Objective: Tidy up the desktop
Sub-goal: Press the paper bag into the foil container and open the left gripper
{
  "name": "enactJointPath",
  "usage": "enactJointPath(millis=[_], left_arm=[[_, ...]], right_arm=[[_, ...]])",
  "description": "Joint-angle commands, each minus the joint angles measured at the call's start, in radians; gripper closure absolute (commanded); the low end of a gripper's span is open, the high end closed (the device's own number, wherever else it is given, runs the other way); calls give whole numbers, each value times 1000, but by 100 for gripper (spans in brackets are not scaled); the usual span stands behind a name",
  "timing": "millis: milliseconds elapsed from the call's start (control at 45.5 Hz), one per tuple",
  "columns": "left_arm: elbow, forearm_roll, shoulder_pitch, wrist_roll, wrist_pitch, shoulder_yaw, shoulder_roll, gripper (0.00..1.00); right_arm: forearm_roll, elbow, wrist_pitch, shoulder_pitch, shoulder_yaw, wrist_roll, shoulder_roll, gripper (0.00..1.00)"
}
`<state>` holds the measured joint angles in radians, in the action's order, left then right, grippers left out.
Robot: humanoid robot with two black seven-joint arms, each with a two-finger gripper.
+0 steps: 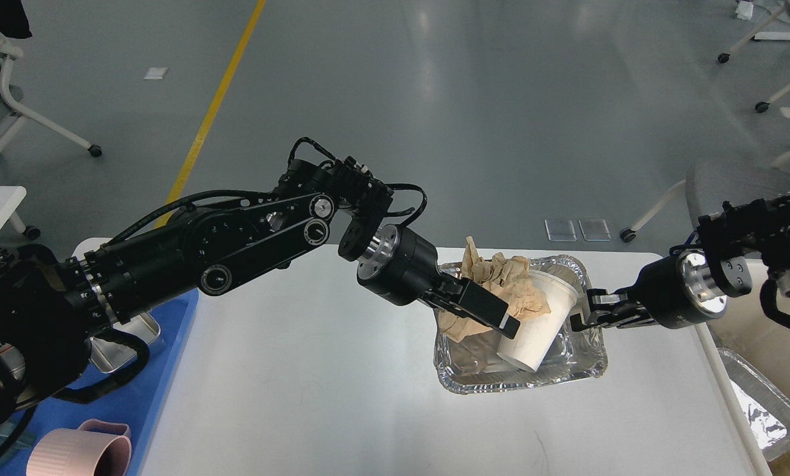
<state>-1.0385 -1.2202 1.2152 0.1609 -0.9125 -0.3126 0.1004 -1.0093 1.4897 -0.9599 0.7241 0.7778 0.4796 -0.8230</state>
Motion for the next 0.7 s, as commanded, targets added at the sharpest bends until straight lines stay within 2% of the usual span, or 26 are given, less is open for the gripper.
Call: enactJointPath(millis=[0, 681], left_arm=[[-2, 10, 3, 0, -3, -2, 4, 9], [-17, 90, 49, 0, -47, -20, 13, 4]], right_arm=[[-2, -2, 0, 0, 0, 1, 1, 100], [0, -8, 0, -2, 6, 1, -10, 100]])
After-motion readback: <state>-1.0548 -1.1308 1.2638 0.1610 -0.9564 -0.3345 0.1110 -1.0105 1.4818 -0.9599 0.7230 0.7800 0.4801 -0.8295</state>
